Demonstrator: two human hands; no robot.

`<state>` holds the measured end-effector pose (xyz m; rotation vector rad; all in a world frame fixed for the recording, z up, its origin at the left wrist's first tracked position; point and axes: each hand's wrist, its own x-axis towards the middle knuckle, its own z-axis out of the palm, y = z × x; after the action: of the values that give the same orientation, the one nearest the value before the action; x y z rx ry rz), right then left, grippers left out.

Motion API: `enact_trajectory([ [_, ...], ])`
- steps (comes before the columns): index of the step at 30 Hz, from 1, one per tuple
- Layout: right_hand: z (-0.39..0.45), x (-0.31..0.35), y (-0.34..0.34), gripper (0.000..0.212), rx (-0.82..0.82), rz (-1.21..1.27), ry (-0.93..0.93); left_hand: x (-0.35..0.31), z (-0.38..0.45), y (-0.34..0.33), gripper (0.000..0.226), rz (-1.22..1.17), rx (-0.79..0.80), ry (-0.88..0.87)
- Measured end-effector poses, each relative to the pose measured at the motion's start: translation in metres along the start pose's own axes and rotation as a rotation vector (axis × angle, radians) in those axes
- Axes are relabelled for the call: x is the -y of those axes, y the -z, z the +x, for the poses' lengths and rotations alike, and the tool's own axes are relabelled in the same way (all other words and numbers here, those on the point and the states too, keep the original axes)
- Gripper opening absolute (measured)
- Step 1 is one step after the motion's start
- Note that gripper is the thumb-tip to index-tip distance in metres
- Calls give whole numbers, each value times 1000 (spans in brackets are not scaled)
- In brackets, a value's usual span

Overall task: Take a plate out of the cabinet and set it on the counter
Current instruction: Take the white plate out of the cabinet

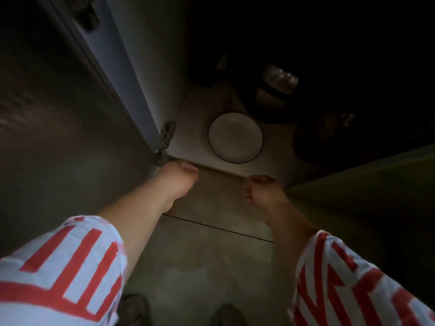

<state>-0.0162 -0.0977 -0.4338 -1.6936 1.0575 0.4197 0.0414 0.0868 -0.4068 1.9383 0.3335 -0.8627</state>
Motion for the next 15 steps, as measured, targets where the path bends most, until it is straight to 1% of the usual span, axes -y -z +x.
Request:
enact_trajectory([
  [4, 37, -19, -18, 27, 3, 33, 12, 26, 34, -10, 13, -37, -1, 26],
  [8, 72, -29, -29, 24, -56, 50, 34, 36, 65, -17, 14, -48, -13, 31],
  [12, 110, -32, -37, 39, -74, 75, 33, 38, 90, -19, 11, -43, -33, 14],
  [15, 137, -29, -43, 40, -92, 144, 38, 43, 105, -18, 15, -66, -41, -6],
])
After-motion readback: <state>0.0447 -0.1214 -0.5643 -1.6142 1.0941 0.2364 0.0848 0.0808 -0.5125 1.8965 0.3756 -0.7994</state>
